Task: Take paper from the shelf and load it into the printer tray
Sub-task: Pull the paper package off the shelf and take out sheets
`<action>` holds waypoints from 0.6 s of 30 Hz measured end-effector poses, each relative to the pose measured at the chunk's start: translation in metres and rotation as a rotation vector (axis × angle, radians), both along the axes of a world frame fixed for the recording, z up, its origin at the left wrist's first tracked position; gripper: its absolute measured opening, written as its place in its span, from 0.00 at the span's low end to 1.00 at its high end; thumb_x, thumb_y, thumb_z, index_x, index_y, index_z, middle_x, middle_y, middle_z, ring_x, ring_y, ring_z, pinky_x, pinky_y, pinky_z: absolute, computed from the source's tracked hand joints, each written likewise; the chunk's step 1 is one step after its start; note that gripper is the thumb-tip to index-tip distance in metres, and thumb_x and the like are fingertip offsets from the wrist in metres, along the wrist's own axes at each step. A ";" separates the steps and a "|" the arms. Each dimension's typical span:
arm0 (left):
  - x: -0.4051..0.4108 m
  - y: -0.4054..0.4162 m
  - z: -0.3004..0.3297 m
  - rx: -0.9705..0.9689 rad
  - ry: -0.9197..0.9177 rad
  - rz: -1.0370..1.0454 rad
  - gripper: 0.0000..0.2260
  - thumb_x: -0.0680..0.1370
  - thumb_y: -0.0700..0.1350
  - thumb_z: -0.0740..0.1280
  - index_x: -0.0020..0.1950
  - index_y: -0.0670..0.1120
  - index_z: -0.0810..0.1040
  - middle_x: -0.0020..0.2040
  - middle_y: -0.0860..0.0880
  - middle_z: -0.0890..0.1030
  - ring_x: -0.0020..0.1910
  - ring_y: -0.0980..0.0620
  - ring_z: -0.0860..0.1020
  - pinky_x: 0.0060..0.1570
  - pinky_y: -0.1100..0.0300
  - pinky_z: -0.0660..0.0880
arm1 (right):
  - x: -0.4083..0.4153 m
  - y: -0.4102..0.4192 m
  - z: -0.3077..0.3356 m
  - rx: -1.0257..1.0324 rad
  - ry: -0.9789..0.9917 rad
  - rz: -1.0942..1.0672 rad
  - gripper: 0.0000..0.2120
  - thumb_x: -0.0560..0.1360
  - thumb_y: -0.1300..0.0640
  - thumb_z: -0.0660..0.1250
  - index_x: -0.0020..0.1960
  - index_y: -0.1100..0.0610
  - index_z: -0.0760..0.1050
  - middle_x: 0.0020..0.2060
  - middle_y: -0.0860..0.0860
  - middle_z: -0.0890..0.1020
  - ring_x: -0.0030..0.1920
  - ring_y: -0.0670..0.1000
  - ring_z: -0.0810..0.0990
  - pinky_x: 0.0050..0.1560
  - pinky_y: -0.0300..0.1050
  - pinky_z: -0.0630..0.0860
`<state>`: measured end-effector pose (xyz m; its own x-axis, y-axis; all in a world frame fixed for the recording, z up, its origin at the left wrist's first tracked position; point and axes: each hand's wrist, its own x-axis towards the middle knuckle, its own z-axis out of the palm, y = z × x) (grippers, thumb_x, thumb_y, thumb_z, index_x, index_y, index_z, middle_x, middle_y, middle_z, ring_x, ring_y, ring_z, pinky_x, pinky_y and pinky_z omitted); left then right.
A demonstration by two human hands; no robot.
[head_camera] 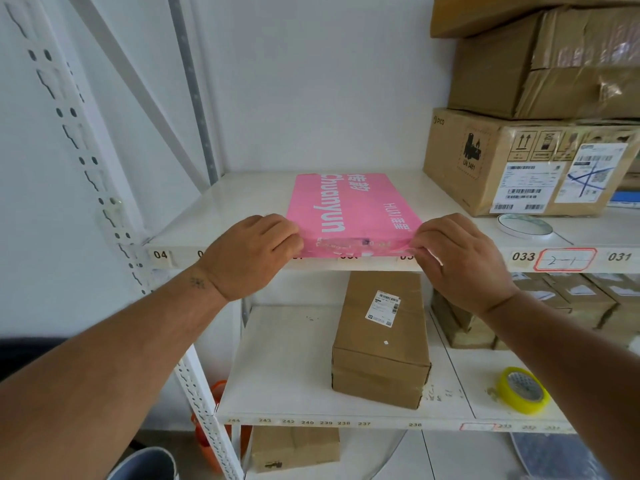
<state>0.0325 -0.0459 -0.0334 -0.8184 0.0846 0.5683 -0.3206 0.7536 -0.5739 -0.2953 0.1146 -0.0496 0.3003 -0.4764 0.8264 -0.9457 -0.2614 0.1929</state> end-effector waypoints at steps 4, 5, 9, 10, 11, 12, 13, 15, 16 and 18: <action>-0.003 0.002 0.001 0.132 0.030 -0.057 0.04 0.79 0.33 0.68 0.46 0.40 0.77 0.48 0.41 0.79 0.44 0.41 0.78 0.45 0.45 0.78 | 0.000 0.000 0.000 0.045 -0.031 0.003 0.04 0.79 0.61 0.72 0.48 0.62 0.83 0.46 0.56 0.83 0.47 0.59 0.80 0.49 0.52 0.77; -0.003 0.004 0.000 0.163 0.043 -0.071 0.04 0.78 0.33 0.68 0.45 0.40 0.78 0.48 0.41 0.79 0.44 0.41 0.78 0.46 0.46 0.77 | 0.000 0.000 0.000 0.058 -0.046 0.006 0.05 0.79 0.60 0.71 0.48 0.62 0.82 0.46 0.56 0.83 0.48 0.58 0.79 0.50 0.51 0.77; 0.000 0.005 -0.001 0.219 0.084 -0.101 0.05 0.81 0.38 0.67 0.47 0.38 0.82 0.49 0.40 0.81 0.46 0.41 0.80 0.48 0.50 0.78 | 0.001 0.000 0.002 0.086 -0.096 0.017 0.05 0.79 0.59 0.71 0.47 0.62 0.82 0.46 0.55 0.83 0.48 0.57 0.79 0.52 0.49 0.75; 0.002 0.004 -0.001 0.197 0.061 -0.101 0.07 0.82 0.41 0.67 0.49 0.39 0.83 0.51 0.40 0.82 0.48 0.41 0.80 0.49 0.50 0.79 | 0.002 0.000 0.002 0.089 -0.102 0.018 0.05 0.79 0.60 0.72 0.47 0.62 0.82 0.46 0.55 0.83 0.48 0.58 0.79 0.53 0.50 0.75; 0.004 0.002 0.001 0.166 0.029 -0.096 0.08 0.82 0.43 0.68 0.52 0.39 0.84 0.52 0.40 0.83 0.49 0.41 0.81 0.49 0.49 0.81 | 0.002 0.000 0.003 0.092 -0.103 0.018 0.05 0.79 0.60 0.72 0.47 0.61 0.82 0.45 0.55 0.83 0.48 0.58 0.79 0.52 0.51 0.75; 0.006 0.000 0.002 0.139 0.005 -0.089 0.09 0.82 0.44 0.69 0.55 0.40 0.84 0.54 0.40 0.83 0.50 0.41 0.81 0.49 0.48 0.82 | 0.002 0.001 0.003 0.095 -0.099 0.015 0.04 0.79 0.60 0.72 0.47 0.61 0.82 0.45 0.54 0.83 0.48 0.58 0.79 0.52 0.52 0.75; 0.007 -0.001 0.003 0.120 -0.007 -0.081 0.10 0.82 0.45 0.70 0.58 0.41 0.85 0.55 0.40 0.83 0.51 0.40 0.82 0.48 0.48 0.82 | 0.002 0.001 0.003 0.094 -0.092 0.010 0.05 0.79 0.60 0.72 0.47 0.61 0.82 0.45 0.54 0.83 0.48 0.58 0.79 0.51 0.53 0.76; 0.006 -0.003 0.004 0.091 0.001 -0.074 0.10 0.82 0.44 0.69 0.59 0.42 0.85 0.55 0.40 0.84 0.52 0.40 0.82 0.46 0.47 0.83 | 0.002 0.002 0.004 0.084 -0.065 -0.002 0.05 0.78 0.59 0.72 0.47 0.61 0.82 0.45 0.55 0.83 0.47 0.59 0.79 0.48 0.54 0.77; 0.005 -0.004 0.003 0.079 0.006 -0.074 0.09 0.82 0.44 0.68 0.58 0.42 0.85 0.54 0.41 0.84 0.51 0.40 0.82 0.45 0.46 0.83 | 0.002 0.002 0.004 0.071 -0.044 -0.010 0.05 0.78 0.58 0.73 0.47 0.61 0.82 0.45 0.55 0.84 0.47 0.59 0.80 0.47 0.54 0.77; 0.003 -0.003 0.001 0.081 0.025 -0.071 0.09 0.83 0.43 0.66 0.53 0.41 0.85 0.52 0.42 0.84 0.50 0.40 0.82 0.43 0.45 0.82 | 0.001 0.002 0.004 0.032 -0.004 -0.024 0.06 0.77 0.58 0.75 0.47 0.61 0.84 0.45 0.55 0.85 0.45 0.59 0.81 0.45 0.54 0.78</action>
